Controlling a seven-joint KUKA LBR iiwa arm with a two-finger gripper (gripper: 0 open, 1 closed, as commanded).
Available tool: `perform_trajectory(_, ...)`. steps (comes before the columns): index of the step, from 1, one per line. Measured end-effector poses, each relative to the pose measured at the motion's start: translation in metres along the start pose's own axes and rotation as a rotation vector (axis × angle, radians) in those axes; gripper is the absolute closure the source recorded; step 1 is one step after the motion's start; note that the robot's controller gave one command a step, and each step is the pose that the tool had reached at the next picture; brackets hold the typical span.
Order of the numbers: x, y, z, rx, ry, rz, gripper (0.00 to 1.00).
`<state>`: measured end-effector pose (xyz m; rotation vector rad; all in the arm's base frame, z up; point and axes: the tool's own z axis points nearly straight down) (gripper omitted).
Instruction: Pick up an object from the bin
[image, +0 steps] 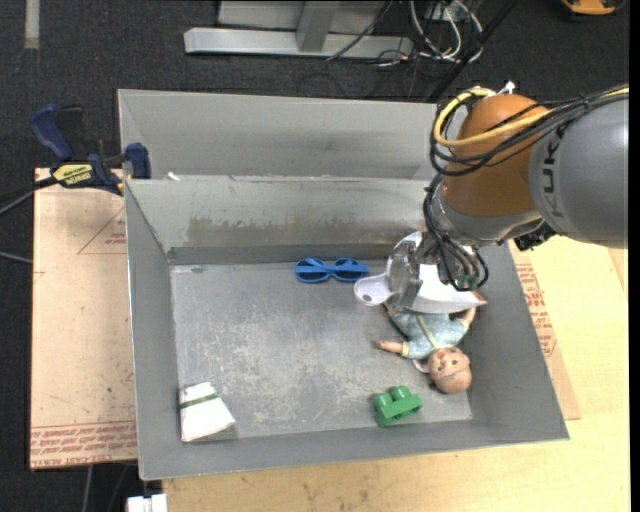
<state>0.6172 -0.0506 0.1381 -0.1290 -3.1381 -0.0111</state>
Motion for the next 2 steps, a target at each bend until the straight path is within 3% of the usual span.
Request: perform_trajectory(2,0.0000,0.0000,0.0000,0.000,0.000,0.000,1.00)
